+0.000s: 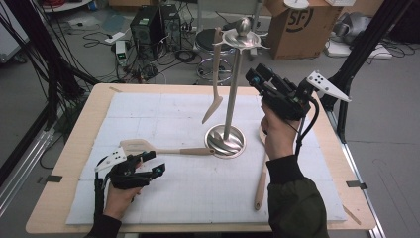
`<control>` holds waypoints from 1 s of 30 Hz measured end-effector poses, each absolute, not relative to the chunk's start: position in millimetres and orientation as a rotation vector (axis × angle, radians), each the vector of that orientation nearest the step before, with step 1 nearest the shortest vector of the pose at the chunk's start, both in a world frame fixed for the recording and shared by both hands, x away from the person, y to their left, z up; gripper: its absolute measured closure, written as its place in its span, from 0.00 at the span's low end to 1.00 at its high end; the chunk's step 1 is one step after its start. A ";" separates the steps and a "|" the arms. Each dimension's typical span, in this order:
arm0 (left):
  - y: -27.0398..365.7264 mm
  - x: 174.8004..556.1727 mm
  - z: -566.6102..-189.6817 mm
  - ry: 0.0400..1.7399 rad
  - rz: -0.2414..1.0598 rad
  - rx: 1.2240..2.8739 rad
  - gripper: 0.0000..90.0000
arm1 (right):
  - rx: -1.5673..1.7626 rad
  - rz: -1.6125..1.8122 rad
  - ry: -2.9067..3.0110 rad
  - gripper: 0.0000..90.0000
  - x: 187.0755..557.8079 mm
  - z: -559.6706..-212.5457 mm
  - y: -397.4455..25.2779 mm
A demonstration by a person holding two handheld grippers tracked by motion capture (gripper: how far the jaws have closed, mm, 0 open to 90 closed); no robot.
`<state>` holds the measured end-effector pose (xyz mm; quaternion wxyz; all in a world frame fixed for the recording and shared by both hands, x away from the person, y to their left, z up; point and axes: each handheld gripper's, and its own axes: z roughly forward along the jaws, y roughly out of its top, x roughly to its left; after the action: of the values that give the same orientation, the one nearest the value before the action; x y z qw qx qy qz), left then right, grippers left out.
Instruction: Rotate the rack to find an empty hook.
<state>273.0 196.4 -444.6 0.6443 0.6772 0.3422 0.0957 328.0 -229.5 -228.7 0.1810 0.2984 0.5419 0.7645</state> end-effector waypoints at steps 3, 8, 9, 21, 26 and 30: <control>196.1 272.9 -444.6 0.779 0.218 1.542 0.31 | 0.845 2.154 1.537 0.52 323.9 -231.2 -232.5; 195.3 272.8 -444.6 0.777 0.220 1.539 0.32 | 0.853 2.109 1.554 0.45 319.9 -238.0 -237.9; 195.5 272.8 -444.6 0.777 0.220 1.541 0.32 | 0.848 2.111 1.554 0.45 319.1 -239.1 -238.6; 194.9 272.6 -445.1 0.777 0.220 1.550 0.32 | 0.876 2.066 1.587 0.40 304.8 -267.2 -255.6; 194.9 271.9 -444.6 0.776 0.222 1.552 0.32 | 0.884 2.044 1.595 0.39 299.2 -274.1 -263.3; 194.1 271.3 -444.5 0.777 0.223 1.557 0.32 | 0.883 2.033 1.610 0.37 297.2 -279.9 -266.6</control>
<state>271.3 194.1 -444.5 0.6394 0.6824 0.3404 0.0980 297.2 -266.6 -279.9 0.1995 0.3159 0.5760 0.7271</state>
